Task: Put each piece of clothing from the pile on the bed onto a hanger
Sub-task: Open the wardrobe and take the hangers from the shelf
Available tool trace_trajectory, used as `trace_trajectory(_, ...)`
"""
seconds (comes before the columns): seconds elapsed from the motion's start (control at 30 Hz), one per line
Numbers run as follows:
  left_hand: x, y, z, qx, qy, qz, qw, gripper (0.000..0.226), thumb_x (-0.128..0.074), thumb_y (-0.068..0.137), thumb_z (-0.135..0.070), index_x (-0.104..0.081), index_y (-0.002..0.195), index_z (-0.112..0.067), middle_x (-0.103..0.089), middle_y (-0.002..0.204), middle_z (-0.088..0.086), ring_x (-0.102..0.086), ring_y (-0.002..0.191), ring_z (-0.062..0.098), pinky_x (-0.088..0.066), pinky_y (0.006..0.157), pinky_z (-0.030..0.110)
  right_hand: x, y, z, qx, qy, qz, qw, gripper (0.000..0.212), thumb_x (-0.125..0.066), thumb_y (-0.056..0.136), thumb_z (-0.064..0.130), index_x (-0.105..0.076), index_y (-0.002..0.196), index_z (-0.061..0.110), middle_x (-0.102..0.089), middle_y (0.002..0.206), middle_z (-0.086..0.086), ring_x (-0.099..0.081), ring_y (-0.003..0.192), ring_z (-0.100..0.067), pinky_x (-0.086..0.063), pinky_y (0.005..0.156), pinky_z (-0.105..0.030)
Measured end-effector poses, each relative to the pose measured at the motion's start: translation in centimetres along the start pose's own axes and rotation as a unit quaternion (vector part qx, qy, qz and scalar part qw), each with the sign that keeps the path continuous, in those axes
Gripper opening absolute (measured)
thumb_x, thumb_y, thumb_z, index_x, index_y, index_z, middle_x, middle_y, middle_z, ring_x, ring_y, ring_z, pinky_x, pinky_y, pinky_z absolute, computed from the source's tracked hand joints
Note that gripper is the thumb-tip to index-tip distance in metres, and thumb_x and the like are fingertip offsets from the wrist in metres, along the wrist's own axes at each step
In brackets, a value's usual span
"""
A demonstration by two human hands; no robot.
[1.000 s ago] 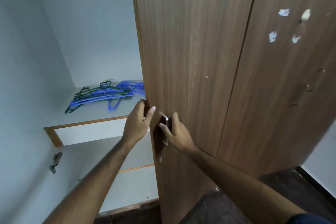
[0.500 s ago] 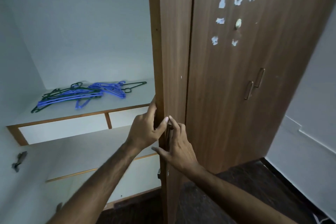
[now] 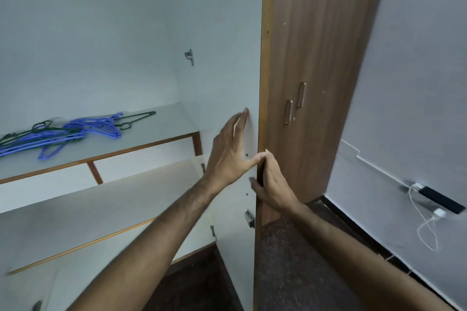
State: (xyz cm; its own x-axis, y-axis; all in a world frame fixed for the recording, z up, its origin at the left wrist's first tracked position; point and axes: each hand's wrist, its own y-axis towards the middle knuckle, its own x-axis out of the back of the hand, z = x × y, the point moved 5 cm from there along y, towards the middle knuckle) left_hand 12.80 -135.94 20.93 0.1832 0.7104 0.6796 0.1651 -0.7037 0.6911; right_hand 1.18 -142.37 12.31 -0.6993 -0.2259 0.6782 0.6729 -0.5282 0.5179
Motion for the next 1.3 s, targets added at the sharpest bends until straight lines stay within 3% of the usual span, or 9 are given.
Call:
trace_trajectory(0.07,-1.9,1.6,-1.4,-0.002,-0.013,0.01,1.0,0.118,-0.068,0.078,-0.068,0.009,0.159,-0.028,-0.002,0.168,0.001,-0.018,0.152,0.022,-0.036,0.116,0.045,1.8,0.4,-2.2,-0.031,0.006,0.015,0.999,0.063,-0.065,0.092,0.02,-0.029,0.141,0.005,-0.04,0.136,-0.01,-0.043,0.13,-0.025,-0.04,0.112,-0.045)
trace_trajectory(0.2,-4.5,3.2,-2.7,0.003,-0.022,0.013,1.0,0.121,-0.067,0.08,-0.066,0.015,0.158,-0.025,0.014,0.167,0.001,-0.004,0.155,0.022,-0.039,0.114,0.05,4.5,0.7,-3.4,-0.017,-0.019,0.031,0.999,0.051,-0.068,0.092,0.021,-0.034,0.128,0.013,-0.041,0.125,0.001,-0.044,0.124,-0.021,-0.041,0.11,-0.042)
trace_trajectory(0.3,-5.2,2.7,-2.4,0.005,-0.023,0.007,1.0,0.117,-0.063,0.084,-0.065,0.014,0.158,-0.019,0.019,0.166,0.003,0.008,0.155,0.019,-0.035,0.117,0.051,4.1,0.4,-3.0,0.015,-0.066,0.023,0.997,0.072,-0.069,0.093,0.026,-0.024,0.146,0.006,-0.029,0.155,-0.013,-0.023,0.149,-0.023,-0.026,0.122,-0.05)
trace_trajectory(0.37,-4.9,2.3,-2.0,-0.009,-0.043,0.013,0.999,0.108,-0.058,0.088,-0.064,0.009,0.16,-0.018,0.018,0.167,0.0,0.01,0.154,0.015,-0.025,0.121,0.05,3.7,-0.2,-2.4,0.036,-0.112,-0.044,0.992,0.094,-0.069,0.093,0.029,-0.005,0.157,0.001,-0.004,0.167,-0.015,-0.003,0.156,-0.023,-0.011,0.126,-0.049)
trace_trajectory(0.47,-3.3,0.7,0.2,-0.037,-0.047,0.047,0.997,0.085,-0.046,0.098,-0.059,0.001,0.161,-0.025,0.009,0.168,-0.006,0.003,0.154,0.01,-0.016,0.123,0.056,3.3,-1.7,0.0,0.115,-0.181,-0.144,0.966,0.09,-0.067,0.093,0.03,-0.012,0.156,-0.001,-0.008,0.166,-0.02,-0.008,0.155,-0.033,-0.011,0.124,-0.057)
trace_trajectory(0.57,-2.0,-2.9,4.8,-0.039,0.006,0.09,0.995,0.07,-0.028,0.102,-0.062,-0.006,0.16,-0.029,-0.002,0.168,-0.007,-0.005,0.154,0.012,-0.018,0.121,0.057,-0.5,-2.4,3.2,0.216,-0.251,-0.093,0.939,0.088,-0.065,0.091,0.029,-0.014,0.157,0.002,-0.01,0.166,-0.019,-0.01,0.154,-0.034,-0.011,0.123,-0.058)
trace_trajectory(0.67,-0.3,-7.0,10.8,0.033,0.051,0.109,0.992,0.072,-0.017,0.098,-0.07,-0.018,0.158,-0.029,-0.012,0.168,-0.004,-0.013,0.154,0.016,-0.021,0.121,0.057,-5.7,-1.3,5.8,0.242,-0.238,-0.023,0.94,0.087,-0.061,0.092,0.029,-0.013,0.159,0.003,-0.007,0.168,-0.016,-0.004,0.155,-0.031,-0.012,0.124,-0.056)
trace_trajectory(0.97,10.4,-15.1,29.7,0.177,0.141,0.066,0.972,0.048,-0.055,0.1,-0.035,-0.043,0.145,-0.022,-0.034,0.157,0.001,-0.032,0.145,0.022,-0.037,0.111,0.055,-22.2,9.3,12.7,0.224,-0.127,0.103,0.961,0.085,-0.065,0.088,0.029,-0.022,0.157,0.004,-0.011,0.167,-0.014,-0.006,0.156,-0.027,-0.011,0.124,-0.055)
trace_trajectory(1.3,22.4,-18.7,50.3,0.25,0.192,0.069,0.946,0.041,-0.058,0.096,-0.029,-0.049,0.136,-0.021,-0.043,0.15,0.0,-0.043,0.137,0.023,-0.04,0.106,0.053,-39.0,23.7,21.6,0.202,-0.101,0.16,0.961,0.076,-0.066,0.09,0.026,-0.031,0.154,0.007,-0.024,0.163,-0.012,-0.02,0.151,-0.027,-0.012,0.125,-0.051)
